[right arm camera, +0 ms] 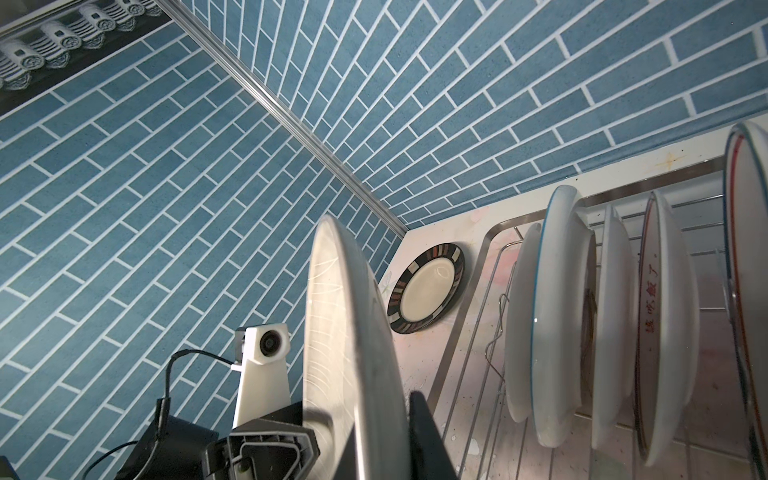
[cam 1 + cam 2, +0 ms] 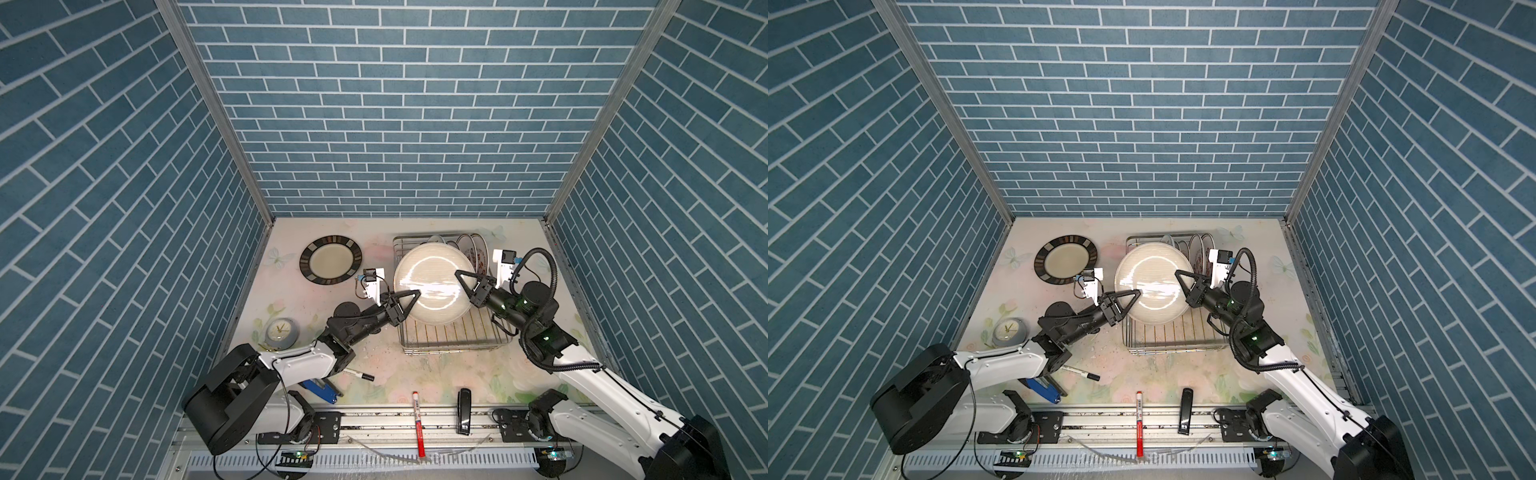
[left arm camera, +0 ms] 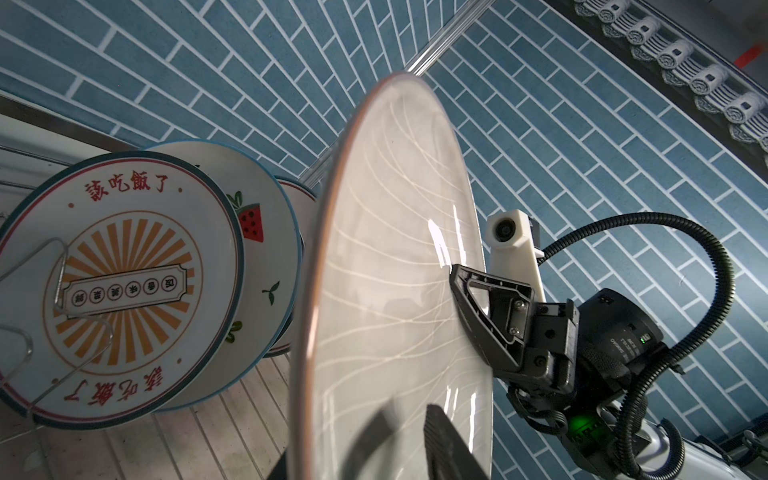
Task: Unload the plates from the dish rack
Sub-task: 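Carry the large white plate away from the rack toward the table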
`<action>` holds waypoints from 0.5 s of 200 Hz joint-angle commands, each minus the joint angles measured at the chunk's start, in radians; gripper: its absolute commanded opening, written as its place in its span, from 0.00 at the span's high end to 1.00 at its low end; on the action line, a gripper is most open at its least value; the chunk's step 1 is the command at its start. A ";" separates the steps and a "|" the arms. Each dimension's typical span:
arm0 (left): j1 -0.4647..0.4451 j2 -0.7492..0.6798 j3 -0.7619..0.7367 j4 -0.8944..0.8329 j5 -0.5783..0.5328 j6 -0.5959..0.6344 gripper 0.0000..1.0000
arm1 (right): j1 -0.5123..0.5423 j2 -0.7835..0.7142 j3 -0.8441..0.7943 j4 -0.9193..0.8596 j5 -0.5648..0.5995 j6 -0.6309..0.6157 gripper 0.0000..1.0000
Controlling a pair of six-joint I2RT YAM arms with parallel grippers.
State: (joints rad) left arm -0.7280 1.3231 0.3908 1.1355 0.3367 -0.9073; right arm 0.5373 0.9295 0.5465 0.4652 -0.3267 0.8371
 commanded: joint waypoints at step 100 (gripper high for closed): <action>-0.003 0.075 0.056 0.071 0.009 -0.058 0.96 | -0.016 0.157 0.080 0.186 -0.156 -0.002 0.90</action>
State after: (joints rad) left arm -0.7067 1.3945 0.4023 1.1709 0.3069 -1.0218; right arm 0.4934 1.0649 0.5598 0.5751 -0.4175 0.8417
